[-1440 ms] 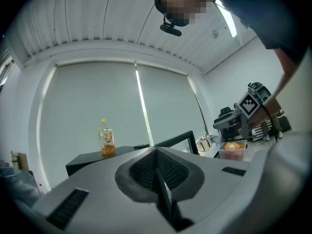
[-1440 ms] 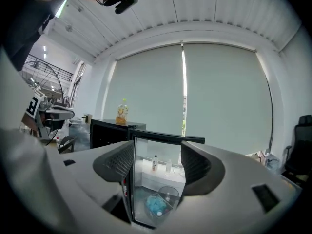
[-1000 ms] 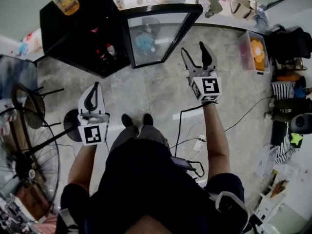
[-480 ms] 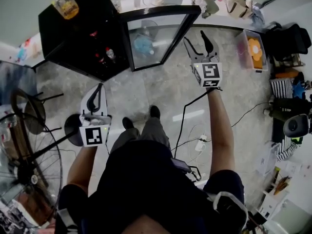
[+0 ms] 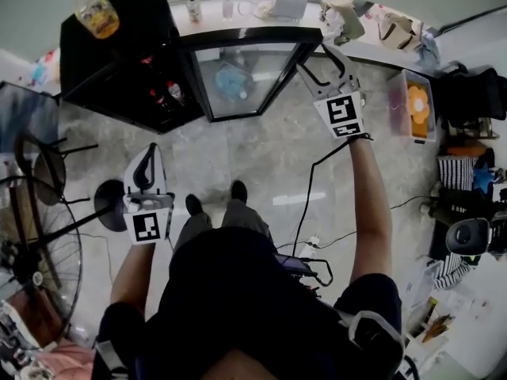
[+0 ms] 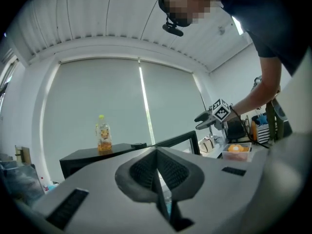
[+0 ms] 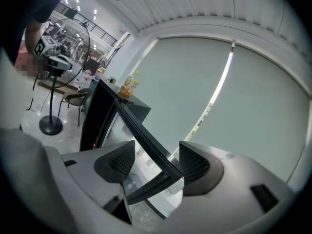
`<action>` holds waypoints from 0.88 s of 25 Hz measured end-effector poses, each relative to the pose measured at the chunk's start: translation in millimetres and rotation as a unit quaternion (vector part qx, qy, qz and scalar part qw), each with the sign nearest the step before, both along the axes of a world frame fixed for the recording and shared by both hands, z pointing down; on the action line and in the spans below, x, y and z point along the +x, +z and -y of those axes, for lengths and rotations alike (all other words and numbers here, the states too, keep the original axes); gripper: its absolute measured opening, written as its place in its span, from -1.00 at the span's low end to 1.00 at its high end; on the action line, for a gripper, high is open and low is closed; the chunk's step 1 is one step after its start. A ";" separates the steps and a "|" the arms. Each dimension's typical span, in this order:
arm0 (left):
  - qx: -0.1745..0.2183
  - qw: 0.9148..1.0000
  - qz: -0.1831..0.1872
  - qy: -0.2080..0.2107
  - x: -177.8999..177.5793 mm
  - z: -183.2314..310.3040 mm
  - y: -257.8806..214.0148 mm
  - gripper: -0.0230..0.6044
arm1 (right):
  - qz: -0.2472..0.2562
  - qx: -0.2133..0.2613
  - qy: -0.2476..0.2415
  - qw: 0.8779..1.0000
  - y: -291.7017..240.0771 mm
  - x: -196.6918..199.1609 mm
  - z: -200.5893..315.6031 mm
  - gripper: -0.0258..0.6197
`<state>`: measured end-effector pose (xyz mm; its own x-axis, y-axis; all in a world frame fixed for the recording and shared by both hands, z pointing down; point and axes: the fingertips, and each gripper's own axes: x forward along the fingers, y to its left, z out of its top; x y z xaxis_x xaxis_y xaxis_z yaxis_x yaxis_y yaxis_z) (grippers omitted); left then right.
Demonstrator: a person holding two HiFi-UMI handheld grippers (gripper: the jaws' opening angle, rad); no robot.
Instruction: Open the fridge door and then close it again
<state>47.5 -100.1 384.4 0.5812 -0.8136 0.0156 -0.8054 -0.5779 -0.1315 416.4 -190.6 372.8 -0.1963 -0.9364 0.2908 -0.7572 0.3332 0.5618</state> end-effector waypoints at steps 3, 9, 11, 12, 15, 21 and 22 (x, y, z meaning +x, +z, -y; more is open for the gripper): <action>0.002 1.000 0.001 -0.018 10.2 2.1 -1.5 -0.86 | -0.041 -0.022 -0.037 0.998 0.9 8.6 19.0 0.01; 0.005 0.999 0.003 -0.049 15.3 1.8 -4.8 -0.86 | -0.079 -0.065 -0.095 0.990 8.9 13.0 51.7 0.03; 0.006 0.998 0.004 -0.058 14.3 2.0 -5.8 -0.86 | -0.098 -0.088 -0.116 0.984 16.5 13.4 59.6 0.04; 0.007 0.998 0.004 -0.062 13.3 2.0 -6.3 -0.86 | -0.107 -0.099 -0.125 0.981 20.5 13.6 62.7 0.04; 0.005 0.998 0.008 -0.070 7.9 2.6 -5.4 -0.86 | -0.125 -0.128 -0.143 0.973 30.7 15.8 72.2 0.04; 0.000 0.997 0.010 -0.074 -6.7 12.9 -4.4 -0.86 | -0.154 -0.192 -0.168 0.954 50.8 25.2 88.5 0.04; 0.001 0.997 0.012 -0.074 -9.6 14.1 -4.6 -0.85 | -0.159 -0.200 -0.171 0.952 53.1 25.4 90.2 0.04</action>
